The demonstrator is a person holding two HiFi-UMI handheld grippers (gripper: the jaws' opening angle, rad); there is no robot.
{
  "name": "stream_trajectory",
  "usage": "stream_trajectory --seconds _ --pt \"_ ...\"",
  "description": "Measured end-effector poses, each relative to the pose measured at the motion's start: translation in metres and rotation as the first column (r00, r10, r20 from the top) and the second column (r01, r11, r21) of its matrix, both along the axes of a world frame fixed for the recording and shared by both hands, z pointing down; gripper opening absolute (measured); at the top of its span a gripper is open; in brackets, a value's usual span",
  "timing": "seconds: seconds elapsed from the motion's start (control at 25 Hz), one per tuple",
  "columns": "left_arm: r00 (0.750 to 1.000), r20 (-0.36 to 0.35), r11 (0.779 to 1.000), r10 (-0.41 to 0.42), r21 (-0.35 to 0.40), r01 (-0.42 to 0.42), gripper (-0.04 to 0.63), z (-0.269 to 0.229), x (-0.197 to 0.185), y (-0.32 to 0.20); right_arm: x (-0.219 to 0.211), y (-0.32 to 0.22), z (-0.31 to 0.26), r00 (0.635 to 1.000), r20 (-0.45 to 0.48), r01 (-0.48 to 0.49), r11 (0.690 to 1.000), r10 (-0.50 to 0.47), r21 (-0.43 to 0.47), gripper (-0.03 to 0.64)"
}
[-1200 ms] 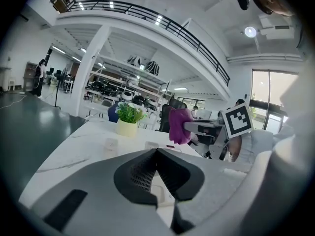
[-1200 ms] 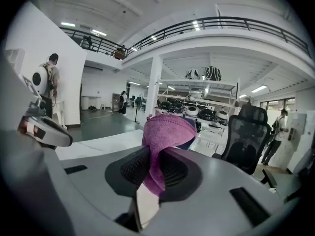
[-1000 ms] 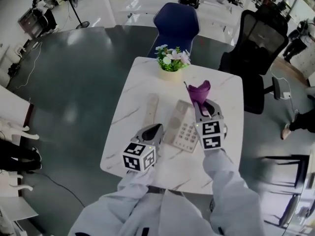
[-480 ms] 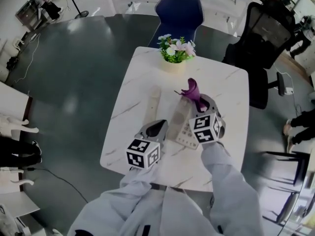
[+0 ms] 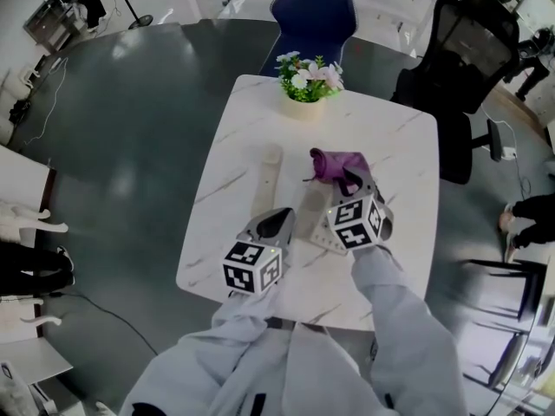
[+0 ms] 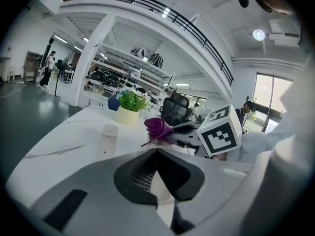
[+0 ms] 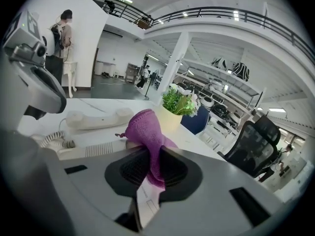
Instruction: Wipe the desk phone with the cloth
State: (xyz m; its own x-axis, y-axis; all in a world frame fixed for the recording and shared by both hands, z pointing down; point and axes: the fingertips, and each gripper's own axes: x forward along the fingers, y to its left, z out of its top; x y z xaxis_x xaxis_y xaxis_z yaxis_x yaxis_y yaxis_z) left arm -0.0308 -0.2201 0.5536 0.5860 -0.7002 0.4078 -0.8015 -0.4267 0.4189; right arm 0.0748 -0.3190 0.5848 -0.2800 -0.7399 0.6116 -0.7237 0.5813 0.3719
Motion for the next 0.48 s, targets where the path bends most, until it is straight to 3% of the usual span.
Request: stream_trajectory --seconds 0.48 --pt "1.0 0.018 1.0 0.006 -0.009 -0.006 -0.002 0.005 -0.003 0.018 -0.011 0.024 0.013 0.999 -0.024 0.031 0.998 -0.032 -0.049 0.04"
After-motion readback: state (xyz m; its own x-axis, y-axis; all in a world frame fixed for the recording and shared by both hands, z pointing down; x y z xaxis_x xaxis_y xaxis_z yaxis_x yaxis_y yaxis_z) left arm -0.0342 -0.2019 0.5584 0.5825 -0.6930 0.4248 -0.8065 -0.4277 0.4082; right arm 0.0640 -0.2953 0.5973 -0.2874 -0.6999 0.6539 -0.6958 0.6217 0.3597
